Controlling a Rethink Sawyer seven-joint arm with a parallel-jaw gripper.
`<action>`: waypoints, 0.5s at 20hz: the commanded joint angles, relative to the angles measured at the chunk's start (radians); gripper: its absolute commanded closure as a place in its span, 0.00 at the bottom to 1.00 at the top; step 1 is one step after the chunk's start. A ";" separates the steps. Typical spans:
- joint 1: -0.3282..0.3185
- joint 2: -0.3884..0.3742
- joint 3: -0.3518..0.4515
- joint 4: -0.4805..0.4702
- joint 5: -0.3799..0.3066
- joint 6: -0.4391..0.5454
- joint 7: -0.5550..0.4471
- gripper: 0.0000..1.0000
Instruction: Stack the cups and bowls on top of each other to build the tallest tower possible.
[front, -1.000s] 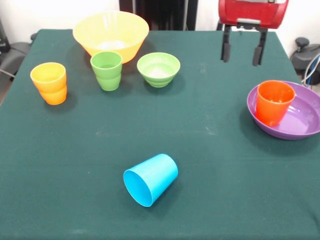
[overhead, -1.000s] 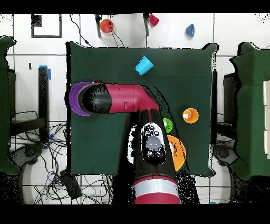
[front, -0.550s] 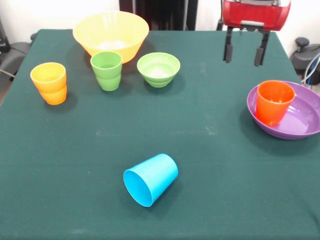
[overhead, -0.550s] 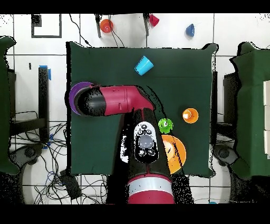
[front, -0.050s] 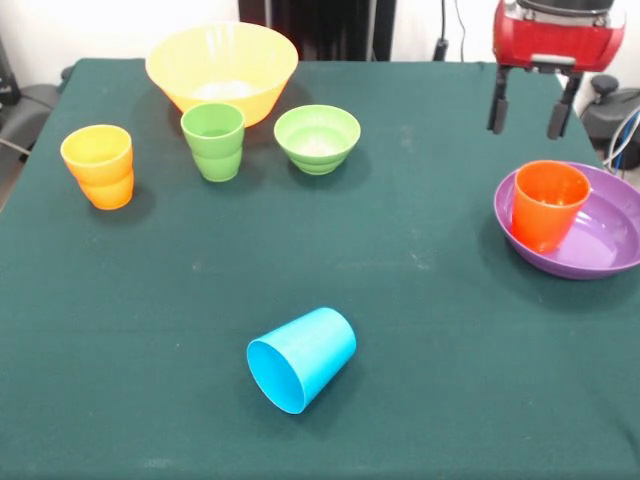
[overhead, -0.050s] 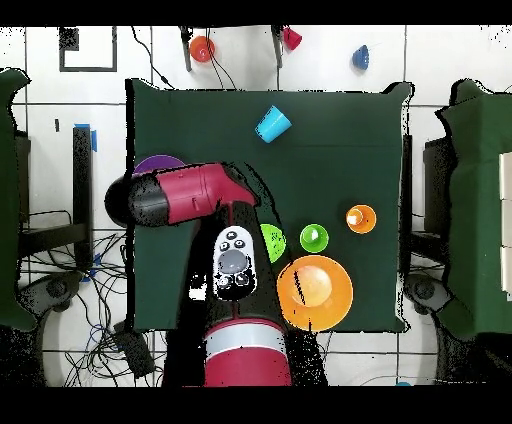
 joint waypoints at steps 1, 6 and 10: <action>0.035 0.097 0.007 -0.048 -0.074 -0.054 0.041 0.00; 0.004 0.079 0.040 -0.009 -0.039 -0.075 0.028 0.00; -0.034 0.074 0.065 0.024 -0.008 -0.089 0.032 0.00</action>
